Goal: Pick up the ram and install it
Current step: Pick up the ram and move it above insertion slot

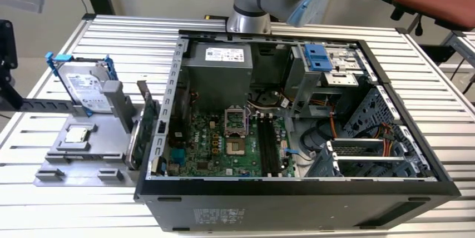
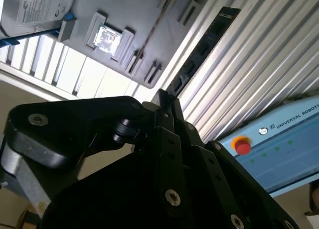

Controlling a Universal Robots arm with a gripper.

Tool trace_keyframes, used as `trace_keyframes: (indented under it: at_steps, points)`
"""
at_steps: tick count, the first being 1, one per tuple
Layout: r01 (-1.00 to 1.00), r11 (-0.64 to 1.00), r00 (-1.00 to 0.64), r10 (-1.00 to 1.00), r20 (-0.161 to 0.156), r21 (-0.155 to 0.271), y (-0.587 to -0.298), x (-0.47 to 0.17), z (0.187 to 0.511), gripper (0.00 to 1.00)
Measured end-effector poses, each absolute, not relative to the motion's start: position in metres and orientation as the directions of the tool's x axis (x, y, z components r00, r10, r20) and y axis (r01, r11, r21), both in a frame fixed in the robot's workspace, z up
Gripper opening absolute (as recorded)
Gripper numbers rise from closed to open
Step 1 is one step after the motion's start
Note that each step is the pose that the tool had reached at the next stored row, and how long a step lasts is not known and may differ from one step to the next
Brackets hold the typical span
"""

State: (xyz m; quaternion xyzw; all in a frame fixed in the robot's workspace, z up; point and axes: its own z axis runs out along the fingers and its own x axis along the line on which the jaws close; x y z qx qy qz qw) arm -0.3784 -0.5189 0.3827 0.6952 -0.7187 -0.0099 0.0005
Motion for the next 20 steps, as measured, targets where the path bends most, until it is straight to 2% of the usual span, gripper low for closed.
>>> trace_keyframes:
  at_steps: [10, 20]
  points:
    - [-0.999, 0.033, -0.033, -0.999, -0.013, 0.015, -0.519, -0.378, 0.413, 0.0]
    - [-0.999, 0.033, -0.033, -0.999, -0.013, 0.015, -0.519, -0.378, 0.416, 0.0]
